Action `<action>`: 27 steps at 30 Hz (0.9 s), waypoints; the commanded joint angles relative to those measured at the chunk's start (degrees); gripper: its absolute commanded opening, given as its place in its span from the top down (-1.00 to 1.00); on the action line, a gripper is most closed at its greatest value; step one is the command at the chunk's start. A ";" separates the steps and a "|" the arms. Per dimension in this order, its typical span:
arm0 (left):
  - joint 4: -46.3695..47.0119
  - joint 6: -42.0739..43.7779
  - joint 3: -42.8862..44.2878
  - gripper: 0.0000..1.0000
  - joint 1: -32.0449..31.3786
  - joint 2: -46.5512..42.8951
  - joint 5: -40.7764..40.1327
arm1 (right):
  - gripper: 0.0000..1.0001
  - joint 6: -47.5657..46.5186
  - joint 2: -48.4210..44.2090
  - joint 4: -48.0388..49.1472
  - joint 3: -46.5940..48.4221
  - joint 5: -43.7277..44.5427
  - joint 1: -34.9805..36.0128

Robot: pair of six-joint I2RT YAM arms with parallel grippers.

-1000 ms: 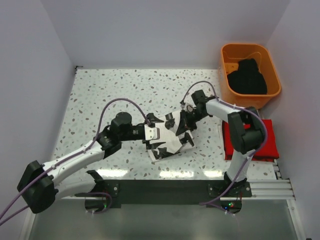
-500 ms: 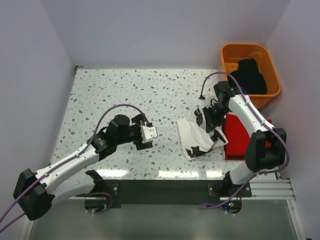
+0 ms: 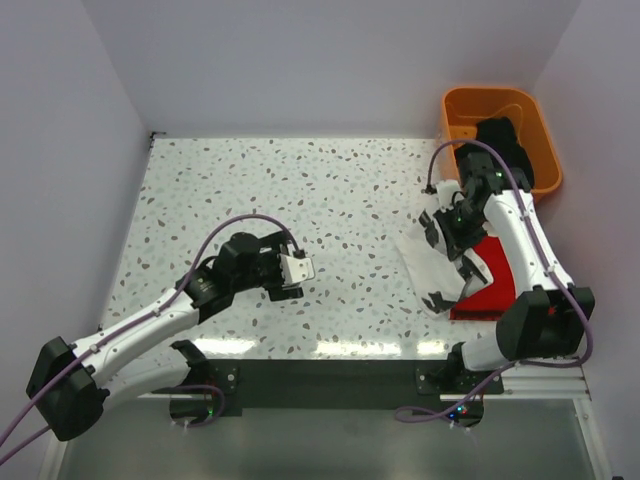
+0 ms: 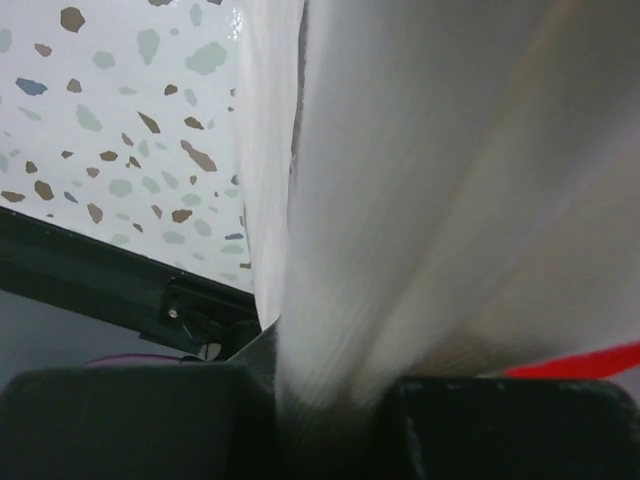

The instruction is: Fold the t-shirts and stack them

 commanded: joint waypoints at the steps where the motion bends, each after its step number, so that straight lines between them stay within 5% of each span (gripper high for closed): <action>1: -0.25 3.02 -0.07 -1.00 0.41 -1.14 -0.15 | 1.00 -1.85 -4.41 -8.65 4.92 4.29 -0.82; 14: 1.06 4.88 -1.12 -1.00 0.49 0.18 -0.15 | 1.00 -2.99 -9.24 -14.63 10.03 8.14 -1.00; 27: 2.82 5.23 -2.88 -1.00 0.41 0.88 0.56 | 1.00 -5.10 -13.73 -14.63 0.73 12.90 -5.12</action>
